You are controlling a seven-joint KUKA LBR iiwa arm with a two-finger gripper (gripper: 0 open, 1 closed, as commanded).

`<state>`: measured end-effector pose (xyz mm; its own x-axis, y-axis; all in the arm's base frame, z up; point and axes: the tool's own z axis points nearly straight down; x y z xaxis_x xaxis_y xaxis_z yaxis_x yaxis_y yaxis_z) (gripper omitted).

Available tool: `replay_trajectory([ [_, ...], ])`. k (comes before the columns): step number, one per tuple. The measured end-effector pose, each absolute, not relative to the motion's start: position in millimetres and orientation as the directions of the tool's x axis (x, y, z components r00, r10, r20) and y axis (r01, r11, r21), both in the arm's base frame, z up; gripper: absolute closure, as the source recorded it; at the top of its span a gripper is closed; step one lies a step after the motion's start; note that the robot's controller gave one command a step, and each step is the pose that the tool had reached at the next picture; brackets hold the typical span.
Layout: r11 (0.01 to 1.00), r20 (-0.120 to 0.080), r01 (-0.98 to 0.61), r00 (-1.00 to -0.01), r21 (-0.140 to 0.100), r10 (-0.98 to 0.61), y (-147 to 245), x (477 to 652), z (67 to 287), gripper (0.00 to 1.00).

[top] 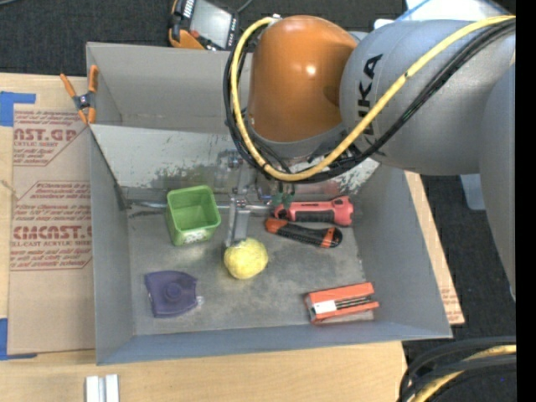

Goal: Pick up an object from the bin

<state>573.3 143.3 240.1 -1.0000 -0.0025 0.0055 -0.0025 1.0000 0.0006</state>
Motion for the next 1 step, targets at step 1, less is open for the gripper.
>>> replay_trajectory([
  [1,1.0,-0.002,0.0,-1.0,0.002,0.0,142.4,575.0,244.3,0.0],
])
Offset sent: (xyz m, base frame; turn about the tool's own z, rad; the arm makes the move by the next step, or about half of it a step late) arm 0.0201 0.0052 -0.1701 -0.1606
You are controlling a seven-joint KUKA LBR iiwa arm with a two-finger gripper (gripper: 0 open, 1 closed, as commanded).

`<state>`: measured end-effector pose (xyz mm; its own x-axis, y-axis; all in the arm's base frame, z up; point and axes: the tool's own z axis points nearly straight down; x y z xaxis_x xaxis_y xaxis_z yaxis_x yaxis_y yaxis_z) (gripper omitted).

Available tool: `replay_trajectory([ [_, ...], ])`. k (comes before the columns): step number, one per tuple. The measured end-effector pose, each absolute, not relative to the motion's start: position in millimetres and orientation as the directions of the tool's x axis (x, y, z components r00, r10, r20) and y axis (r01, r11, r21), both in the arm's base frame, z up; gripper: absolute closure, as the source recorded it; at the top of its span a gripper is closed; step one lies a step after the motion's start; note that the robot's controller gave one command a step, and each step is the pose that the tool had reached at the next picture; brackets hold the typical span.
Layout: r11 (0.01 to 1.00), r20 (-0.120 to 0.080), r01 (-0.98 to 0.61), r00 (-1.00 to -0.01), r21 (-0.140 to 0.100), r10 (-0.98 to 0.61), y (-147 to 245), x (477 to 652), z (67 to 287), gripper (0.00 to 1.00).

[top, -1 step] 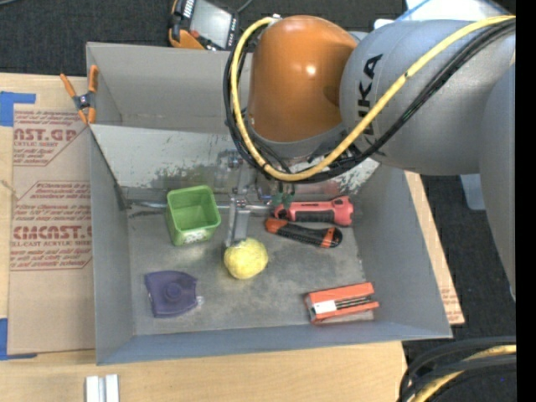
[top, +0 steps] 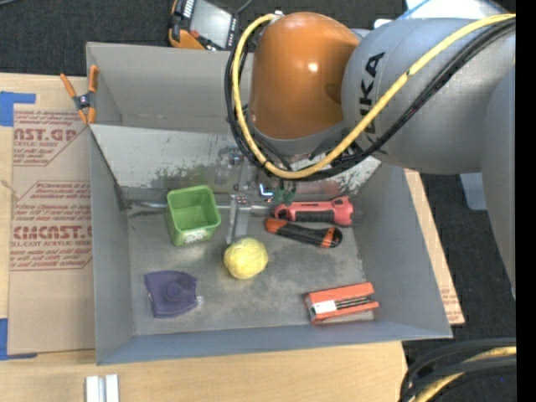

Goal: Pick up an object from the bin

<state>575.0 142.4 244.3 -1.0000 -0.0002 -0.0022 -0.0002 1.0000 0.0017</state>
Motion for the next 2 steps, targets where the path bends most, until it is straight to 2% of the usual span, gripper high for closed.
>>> replay_trajectory([
  [1,0.988,-0.006,-0.152,-0.988,0.001,-0.152,149.2,593.3,84.6,0.0],
  [2,0.995,-0.021,-0.096,-0.995,0.005,-0.096,165.5,593.5,161.8,0.0],
])
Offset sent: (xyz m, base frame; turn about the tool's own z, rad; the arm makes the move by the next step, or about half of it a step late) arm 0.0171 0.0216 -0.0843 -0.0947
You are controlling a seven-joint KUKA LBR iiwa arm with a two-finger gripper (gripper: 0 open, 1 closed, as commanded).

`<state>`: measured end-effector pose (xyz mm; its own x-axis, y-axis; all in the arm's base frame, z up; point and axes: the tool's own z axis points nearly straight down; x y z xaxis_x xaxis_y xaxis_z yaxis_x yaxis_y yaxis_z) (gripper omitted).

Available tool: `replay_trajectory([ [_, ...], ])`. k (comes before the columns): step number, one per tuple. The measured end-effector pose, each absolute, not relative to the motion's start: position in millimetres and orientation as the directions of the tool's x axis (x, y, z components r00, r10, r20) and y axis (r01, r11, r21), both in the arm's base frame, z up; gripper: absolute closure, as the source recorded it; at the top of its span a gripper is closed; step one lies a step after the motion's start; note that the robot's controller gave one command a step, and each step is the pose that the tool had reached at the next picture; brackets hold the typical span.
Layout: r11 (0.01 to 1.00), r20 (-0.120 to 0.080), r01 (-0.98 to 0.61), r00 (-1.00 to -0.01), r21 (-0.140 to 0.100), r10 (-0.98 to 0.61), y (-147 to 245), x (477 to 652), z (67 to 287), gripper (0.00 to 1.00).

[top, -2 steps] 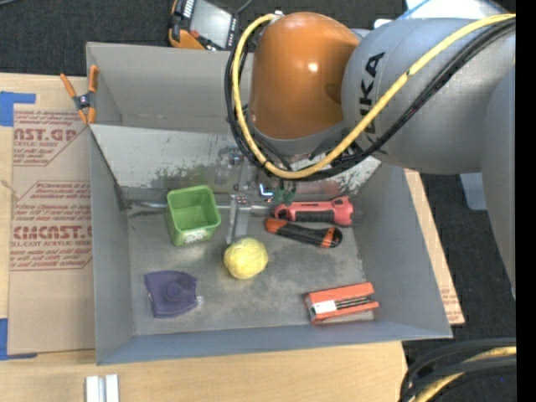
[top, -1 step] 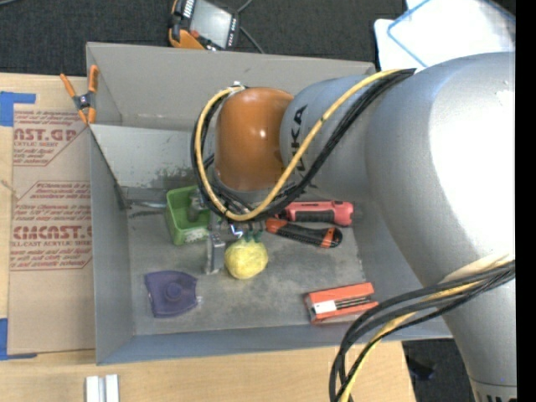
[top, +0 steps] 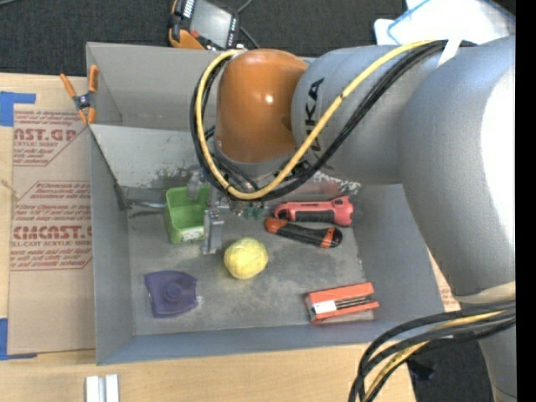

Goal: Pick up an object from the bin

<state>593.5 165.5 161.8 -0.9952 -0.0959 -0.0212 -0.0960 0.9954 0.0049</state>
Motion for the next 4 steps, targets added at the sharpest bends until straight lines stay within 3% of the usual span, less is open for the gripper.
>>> replay_trajectory([
  [1,0.987,0.003,-0.16,-0.987,0.002,-0.16,152.1,590.2,66.8,0.0],
  [2,0.995,-0.024,-0.095,-0.995,0.007,-0.095,157.3,582.1,70.0,0.0],
  [3,0.988,-0.012,-0.153,-0.988,0.005,-0.153,154.0,593.4,72.7,1.0],
  [4,0.988,-0.013,-0.153,-0.988,0.005,-0.153,154.0,593.4,72.7,1.0],
])
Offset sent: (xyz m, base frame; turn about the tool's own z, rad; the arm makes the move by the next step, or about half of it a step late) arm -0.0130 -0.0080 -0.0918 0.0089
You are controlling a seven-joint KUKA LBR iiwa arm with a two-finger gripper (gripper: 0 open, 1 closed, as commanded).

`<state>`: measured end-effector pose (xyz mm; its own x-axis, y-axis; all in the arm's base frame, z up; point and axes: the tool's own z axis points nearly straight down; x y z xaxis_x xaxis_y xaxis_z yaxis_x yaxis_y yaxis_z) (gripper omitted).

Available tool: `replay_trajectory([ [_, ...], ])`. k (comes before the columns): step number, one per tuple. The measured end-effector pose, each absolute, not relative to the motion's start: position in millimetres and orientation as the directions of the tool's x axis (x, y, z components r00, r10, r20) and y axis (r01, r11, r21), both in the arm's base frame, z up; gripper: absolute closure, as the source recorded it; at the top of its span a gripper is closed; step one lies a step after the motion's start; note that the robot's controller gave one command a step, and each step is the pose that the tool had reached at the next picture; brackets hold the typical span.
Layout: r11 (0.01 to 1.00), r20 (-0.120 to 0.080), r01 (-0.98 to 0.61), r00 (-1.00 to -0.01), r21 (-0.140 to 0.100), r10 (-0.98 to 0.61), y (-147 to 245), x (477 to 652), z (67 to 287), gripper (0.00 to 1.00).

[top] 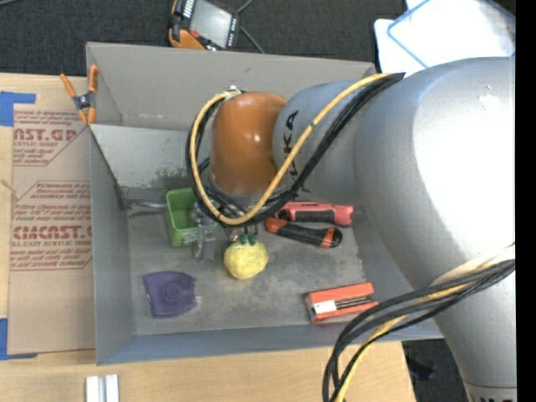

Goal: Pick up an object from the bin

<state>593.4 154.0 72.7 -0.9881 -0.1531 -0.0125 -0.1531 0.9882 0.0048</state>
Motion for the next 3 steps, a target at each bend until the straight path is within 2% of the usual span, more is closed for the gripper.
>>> replay_trajectory([
  [1,0.988,-0.003,-0.153,-0.988,0.004,-0.153,153.4,590.2,87.0,1.0],
  [2,0.988,-0.012,-0.153,-0.988,0.005,-0.153,154.1,592.2,116.2,1.0],
  [3,0.988,-0.013,-0.153,-0.988,0.005,-0.153,154.3,592.2,127.3,1.0],
])
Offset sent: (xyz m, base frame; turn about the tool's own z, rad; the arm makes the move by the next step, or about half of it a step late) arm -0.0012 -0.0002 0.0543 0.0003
